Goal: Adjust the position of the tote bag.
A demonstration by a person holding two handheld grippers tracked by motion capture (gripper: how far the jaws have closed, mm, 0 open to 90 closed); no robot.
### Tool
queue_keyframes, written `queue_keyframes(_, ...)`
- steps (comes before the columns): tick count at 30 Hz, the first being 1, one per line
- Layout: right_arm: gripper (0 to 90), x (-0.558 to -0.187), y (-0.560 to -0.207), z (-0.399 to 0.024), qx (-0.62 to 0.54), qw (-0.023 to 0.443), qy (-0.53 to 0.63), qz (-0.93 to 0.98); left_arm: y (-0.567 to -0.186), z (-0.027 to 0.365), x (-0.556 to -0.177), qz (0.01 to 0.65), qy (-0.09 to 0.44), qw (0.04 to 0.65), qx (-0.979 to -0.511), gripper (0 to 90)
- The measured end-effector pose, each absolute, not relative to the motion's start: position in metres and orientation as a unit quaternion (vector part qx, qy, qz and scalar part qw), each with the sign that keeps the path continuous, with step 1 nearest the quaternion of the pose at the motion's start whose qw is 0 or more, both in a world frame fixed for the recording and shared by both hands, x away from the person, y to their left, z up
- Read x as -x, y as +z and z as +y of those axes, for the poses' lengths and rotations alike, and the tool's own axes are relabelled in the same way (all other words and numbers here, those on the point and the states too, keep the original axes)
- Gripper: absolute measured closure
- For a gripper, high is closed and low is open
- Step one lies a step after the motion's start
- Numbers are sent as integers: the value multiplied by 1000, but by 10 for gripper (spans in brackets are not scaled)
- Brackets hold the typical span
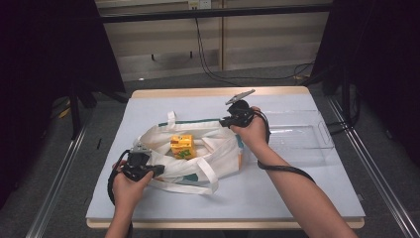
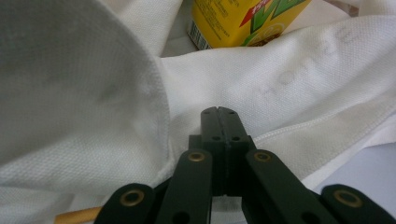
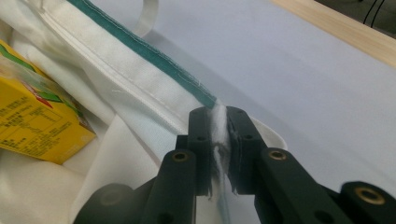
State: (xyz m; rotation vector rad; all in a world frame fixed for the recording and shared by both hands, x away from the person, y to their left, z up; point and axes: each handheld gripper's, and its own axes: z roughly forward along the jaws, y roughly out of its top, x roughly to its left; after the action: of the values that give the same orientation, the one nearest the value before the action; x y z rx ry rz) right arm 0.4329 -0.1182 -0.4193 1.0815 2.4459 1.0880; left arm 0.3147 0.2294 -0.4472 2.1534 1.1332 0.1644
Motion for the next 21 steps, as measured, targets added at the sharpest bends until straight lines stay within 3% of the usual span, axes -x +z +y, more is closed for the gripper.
queue_keyframes(21,807,-442,-430,-117,-383,129,349,846,-450,231,-315,433,59,344,-831,900)
